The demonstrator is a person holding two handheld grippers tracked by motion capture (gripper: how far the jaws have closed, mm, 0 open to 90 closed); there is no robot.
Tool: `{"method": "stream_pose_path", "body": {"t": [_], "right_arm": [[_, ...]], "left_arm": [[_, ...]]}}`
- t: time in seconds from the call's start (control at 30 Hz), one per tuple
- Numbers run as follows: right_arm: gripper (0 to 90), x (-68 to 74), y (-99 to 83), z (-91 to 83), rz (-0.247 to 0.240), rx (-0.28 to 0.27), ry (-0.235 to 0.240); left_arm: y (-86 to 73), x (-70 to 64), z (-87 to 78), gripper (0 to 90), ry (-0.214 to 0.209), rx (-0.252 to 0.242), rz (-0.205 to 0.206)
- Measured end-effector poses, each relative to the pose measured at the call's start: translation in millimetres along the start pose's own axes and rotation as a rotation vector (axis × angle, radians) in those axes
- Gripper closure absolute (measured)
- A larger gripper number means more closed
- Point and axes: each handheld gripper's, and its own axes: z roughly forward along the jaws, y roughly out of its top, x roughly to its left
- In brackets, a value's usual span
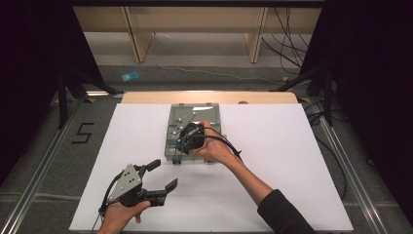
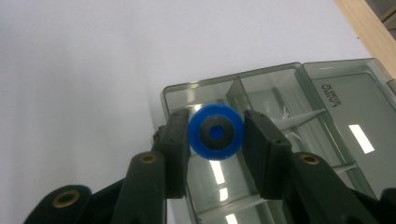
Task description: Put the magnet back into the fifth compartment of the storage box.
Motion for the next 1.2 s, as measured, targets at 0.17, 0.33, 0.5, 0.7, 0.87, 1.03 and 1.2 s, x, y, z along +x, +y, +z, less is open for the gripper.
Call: {"method": "stream_pose_path", "body": {"t": [0.17, 0.33, 0.5, 0.7, 0.87, 1.03, 1.2], "right_arm": [[62.6, -1.5, 2.4, 6.2, 0.001, 0.013, 0.007], [62.6, -4.1, 8.9, 8.5, 0.0, 0.026, 0.013], [62.6, -5.2, 13.4, 14.4, 0.004, 0.048, 0.017], [62.6, -6.3, 17.8, 20.6, 0.007, 0.065, 0.021], [62.6, -7.0, 20.5, 25.4, 0.004, 0.073, 0.022], [62.6, -7.9, 20.5, 30.4, 0.015, 0.091, 0.036], [62.5, -8.9, 20.0, 36.7, 0.02, 0.101, 0.028]], "left_arm": [[0.1, 0.0, 0.2, 16.3, -0.002, -0.001, 0.0], [-0.2, 0.2, 0.7, 16.3, -0.006, -0.01, -0.002], [0.2, 0.0, 0.0, 16.3, -0.001, -0.002, 0.001], [0.2, 0.1, 0.0, 16.3, -0.002, -0.002, -0.001], [0.4, 0.2, -0.3, 16.3, -0.002, -0.003, 0.0], [0.5, 0.1, -0.3, 16.3, -0.002, -0.003, -0.001], [0.5, 0.3, -0.4, 16.3, -0.003, -0.003, -0.001]]}}
